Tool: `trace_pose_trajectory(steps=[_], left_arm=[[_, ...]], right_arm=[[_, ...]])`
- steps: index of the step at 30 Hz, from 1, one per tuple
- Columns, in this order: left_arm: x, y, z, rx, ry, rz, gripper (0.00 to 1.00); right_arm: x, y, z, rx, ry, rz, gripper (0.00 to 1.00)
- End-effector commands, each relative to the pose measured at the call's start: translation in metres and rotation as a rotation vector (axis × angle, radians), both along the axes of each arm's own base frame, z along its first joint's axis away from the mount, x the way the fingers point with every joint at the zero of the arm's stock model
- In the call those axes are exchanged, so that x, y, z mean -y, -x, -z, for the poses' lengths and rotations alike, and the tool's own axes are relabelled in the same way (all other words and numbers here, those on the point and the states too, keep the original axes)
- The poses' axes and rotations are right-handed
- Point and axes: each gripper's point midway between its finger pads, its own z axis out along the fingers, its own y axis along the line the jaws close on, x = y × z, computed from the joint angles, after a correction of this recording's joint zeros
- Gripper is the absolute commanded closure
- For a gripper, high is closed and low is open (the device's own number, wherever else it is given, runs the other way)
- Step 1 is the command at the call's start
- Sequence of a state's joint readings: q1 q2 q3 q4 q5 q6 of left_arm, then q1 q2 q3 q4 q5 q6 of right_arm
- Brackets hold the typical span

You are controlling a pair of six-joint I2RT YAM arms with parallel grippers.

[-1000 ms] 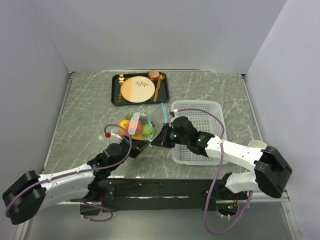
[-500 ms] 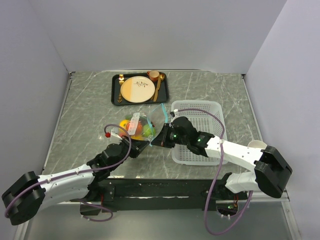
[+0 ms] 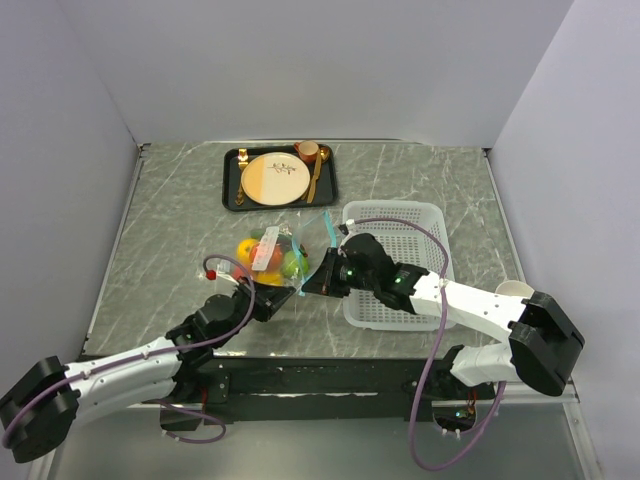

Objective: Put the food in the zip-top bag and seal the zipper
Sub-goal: Zip the zipper food storage bag at the center of the board.

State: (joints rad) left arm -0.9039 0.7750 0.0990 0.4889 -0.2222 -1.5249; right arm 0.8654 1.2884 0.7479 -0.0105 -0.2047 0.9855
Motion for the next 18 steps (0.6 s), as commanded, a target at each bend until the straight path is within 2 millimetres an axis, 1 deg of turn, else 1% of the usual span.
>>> trace_pose_trajectory(steps=[1, 3, 4, 6, 10, 12, 14, 15, 17, 18], left_arm=[[0.004, 0.009, 0.022, -0.039, -0.064, 0.053, 0.99], [0.006, 0.01, 0.022, -0.035, -0.062, 0.063, 0.99], [0.007, 0.011, 0.025, -0.043, -0.072, 0.074, 0.99], [0.009, 0.011, 0.025, -0.042, -0.078, 0.083, 0.99], [0.01, 0.012, 0.028, -0.048, -0.074, 0.089, 0.99], [0.01, 0.011, 0.026, -0.041, -0.067, 0.082, 0.99], [0.01, 0.008, 0.018, -0.024, -0.046, 0.069, 0.99], [0.01, 0.007, 0.016, -0.019, -0.039, 0.062, 0.97], [0.009, 0.004, 0.009, -0.003, -0.022, 0.05, 0.88], [0.008, 0.002, 0.007, 0.003, -0.018, 0.038, 0.85]], right_arm=[[0.002, -0.03, -0.037, 0.119, -0.05, 0.079, 0.9], [0.002, -0.031, -0.038, 0.123, -0.047, 0.081, 0.9], [0.003, -0.033, -0.039, 0.128, -0.047, 0.086, 0.9], [0.005, -0.034, -0.038, 0.13, -0.037, 0.096, 0.9], [0.007, -0.036, -0.038, 0.132, -0.043, 0.1, 0.89], [0.006, -0.034, -0.037, 0.124, -0.045, 0.084, 0.89], [0.003, -0.033, -0.035, 0.114, -0.051, 0.075, 0.89], [0.001, -0.031, -0.034, 0.104, -0.059, 0.062, 0.89], [0.0, -0.028, -0.03, 0.086, -0.073, 0.061, 0.9], [0.001, -0.025, -0.024, 0.071, -0.07, 0.062, 0.9]])
